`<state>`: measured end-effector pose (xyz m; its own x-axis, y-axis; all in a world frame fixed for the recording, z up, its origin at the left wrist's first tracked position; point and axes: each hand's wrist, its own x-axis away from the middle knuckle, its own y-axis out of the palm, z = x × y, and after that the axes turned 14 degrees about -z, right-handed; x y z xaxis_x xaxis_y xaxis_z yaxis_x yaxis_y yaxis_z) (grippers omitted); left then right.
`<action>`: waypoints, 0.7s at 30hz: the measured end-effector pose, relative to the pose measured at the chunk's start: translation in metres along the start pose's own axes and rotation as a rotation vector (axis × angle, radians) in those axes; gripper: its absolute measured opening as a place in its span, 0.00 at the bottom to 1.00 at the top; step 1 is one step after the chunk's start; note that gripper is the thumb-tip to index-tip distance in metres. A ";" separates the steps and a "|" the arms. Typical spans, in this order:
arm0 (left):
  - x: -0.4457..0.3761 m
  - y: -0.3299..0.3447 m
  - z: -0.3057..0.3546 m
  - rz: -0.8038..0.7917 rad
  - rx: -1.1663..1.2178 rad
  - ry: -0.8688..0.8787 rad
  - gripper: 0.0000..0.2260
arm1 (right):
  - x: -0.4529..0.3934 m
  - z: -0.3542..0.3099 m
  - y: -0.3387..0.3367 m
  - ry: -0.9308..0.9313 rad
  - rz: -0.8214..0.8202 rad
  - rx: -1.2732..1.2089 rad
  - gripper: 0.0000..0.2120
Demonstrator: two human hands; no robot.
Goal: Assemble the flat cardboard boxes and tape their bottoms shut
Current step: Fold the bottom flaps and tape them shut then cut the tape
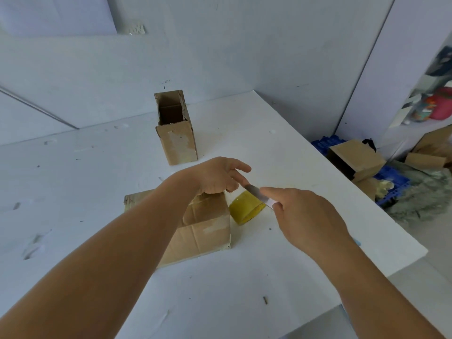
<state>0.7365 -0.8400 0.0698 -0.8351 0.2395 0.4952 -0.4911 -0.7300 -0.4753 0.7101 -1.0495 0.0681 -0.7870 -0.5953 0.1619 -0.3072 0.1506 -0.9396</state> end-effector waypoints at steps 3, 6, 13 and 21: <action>0.001 0.000 0.001 0.001 -0.003 -0.008 0.25 | -0.007 -0.007 0.005 -0.009 -0.012 0.079 0.19; 0.001 0.001 0.001 0.002 0.001 -0.018 0.26 | -0.009 -0.010 0.005 -0.018 -0.061 0.103 0.17; 0.002 -0.002 0.006 -0.045 0.039 -0.011 0.30 | -0.015 -0.019 0.027 -0.054 -0.271 0.203 0.18; 0.005 -0.004 0.003 -0.046 0.078 0.052 0.28 | -0.030 0.036 0.067 0.043 -0.474 -0.047 0.15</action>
<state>0.7348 -0.8373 0.0762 -0.8249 0.3054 0.4757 -0.5102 -0.7646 -0.3938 0.7323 -1.0500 -0.0107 -0.5750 -0.5741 0.5829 -0.6611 -0.0937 -0.7445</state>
